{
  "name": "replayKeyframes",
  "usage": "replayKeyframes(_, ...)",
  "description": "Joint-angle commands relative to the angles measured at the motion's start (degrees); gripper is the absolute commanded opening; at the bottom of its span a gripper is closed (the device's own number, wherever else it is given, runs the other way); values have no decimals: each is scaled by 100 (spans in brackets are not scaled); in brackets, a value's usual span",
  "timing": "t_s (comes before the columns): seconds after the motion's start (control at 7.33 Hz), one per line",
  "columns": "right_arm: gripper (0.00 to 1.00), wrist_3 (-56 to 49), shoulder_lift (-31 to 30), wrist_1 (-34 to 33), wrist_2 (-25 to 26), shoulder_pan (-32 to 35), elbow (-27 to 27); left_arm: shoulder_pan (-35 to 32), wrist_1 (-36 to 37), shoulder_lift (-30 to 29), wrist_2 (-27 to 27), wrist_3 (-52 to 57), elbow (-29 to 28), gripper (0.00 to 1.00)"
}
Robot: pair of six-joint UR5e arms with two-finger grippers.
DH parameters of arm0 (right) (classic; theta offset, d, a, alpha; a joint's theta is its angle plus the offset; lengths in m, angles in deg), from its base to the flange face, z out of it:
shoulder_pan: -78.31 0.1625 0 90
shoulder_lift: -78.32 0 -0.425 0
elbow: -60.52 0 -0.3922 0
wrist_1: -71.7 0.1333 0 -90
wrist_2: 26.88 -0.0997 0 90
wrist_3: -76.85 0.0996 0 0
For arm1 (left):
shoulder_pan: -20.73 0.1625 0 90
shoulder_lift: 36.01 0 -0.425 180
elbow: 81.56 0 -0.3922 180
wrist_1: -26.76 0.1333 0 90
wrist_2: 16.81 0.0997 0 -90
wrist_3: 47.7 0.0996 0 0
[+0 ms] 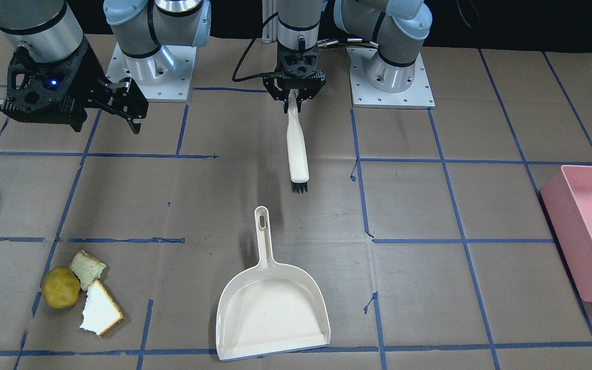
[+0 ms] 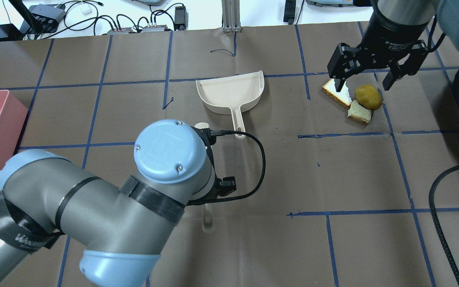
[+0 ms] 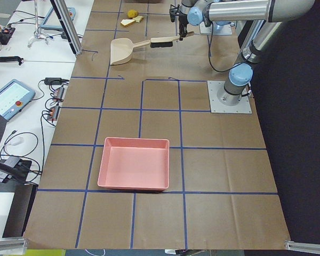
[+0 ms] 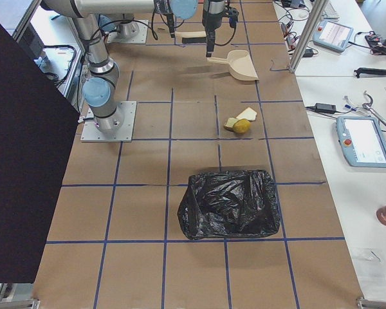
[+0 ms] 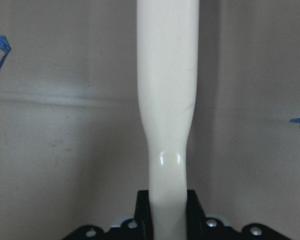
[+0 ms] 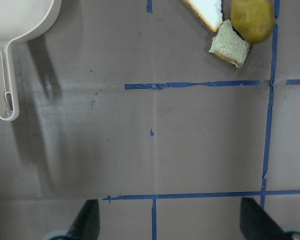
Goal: Sweep and dump trash in nearest bin
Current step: 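Lift the brush with the left gripper while the right gripper moves toward the dustpan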
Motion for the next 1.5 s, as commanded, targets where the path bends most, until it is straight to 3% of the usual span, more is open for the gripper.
replayKeyframes(0.0,100,29,-8,3,-1,2,-23,712,-566,46,8,888,-230,4)
replayKeyframes(0.27,100,29,44,-24,-19,11,-93,1005,-830,91,0,1026,-369,4)
replayKeyframes(0.55,100,20,202,-276,-27,55,-102,1189,-1621,56,-79,1096,-834,0)
replayKeyframes(0.82,100,20,466,-646,-36,186,-120,1321,-1623,65,-70,1691,-880,0)
replayKeyframes(1.36,100,572,1755,-1120,-27,1036,-1058,1497,-1920,528,-9,2300,-889,0)
